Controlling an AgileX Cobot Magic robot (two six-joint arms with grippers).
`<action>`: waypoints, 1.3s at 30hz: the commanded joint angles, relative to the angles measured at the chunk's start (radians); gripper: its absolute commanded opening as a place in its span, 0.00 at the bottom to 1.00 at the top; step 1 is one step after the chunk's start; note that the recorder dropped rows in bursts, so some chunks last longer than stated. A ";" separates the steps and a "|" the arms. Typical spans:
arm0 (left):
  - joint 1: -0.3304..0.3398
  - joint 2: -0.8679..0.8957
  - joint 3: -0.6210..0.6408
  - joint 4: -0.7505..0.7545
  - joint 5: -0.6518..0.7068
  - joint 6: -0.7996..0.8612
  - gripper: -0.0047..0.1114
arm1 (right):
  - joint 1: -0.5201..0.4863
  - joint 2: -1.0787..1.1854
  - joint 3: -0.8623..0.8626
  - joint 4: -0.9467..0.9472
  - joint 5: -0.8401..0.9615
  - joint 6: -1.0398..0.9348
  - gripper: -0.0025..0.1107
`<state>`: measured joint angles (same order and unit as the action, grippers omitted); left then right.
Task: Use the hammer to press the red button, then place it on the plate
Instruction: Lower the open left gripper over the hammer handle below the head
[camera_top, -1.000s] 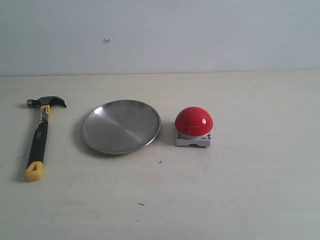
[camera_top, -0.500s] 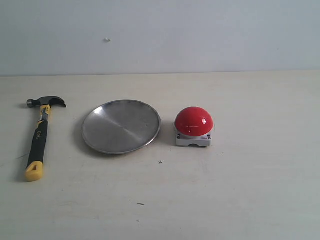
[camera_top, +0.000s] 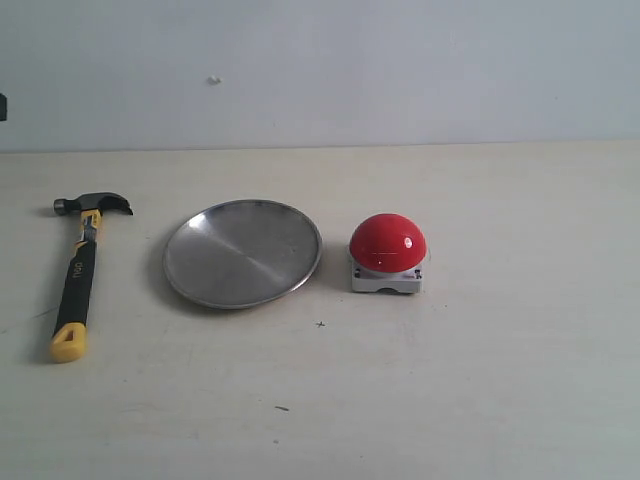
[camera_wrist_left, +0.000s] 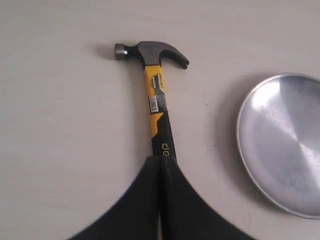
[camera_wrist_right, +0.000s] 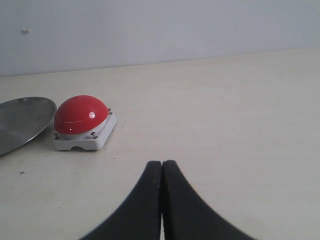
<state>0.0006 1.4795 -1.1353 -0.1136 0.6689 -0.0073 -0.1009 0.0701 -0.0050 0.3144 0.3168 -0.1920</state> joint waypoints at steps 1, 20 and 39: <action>-0.001 0.000 -0.008 0.000 -0.094 0.007 0.04 | -0.004 -0.005 0.005 0.001 -0.006 0.002 0.02; -0.001 0.200 -0.023 -0.075 -0.090 0.025 0.04 | -0.004 -0.005 0.005 0.001 -0.006 0.002 0.02; -0.001 0.588 -0.597 -0.084 0.278 -0.073 0.34 | -0.004 -0.005 0.005 0.001 -0.006 0.002 0.02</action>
<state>0.0006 2.0096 -1.6746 -0.2086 0.9201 -0.0629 -0.1009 0.0701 -0.0050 0.3144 0.3168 -0.1920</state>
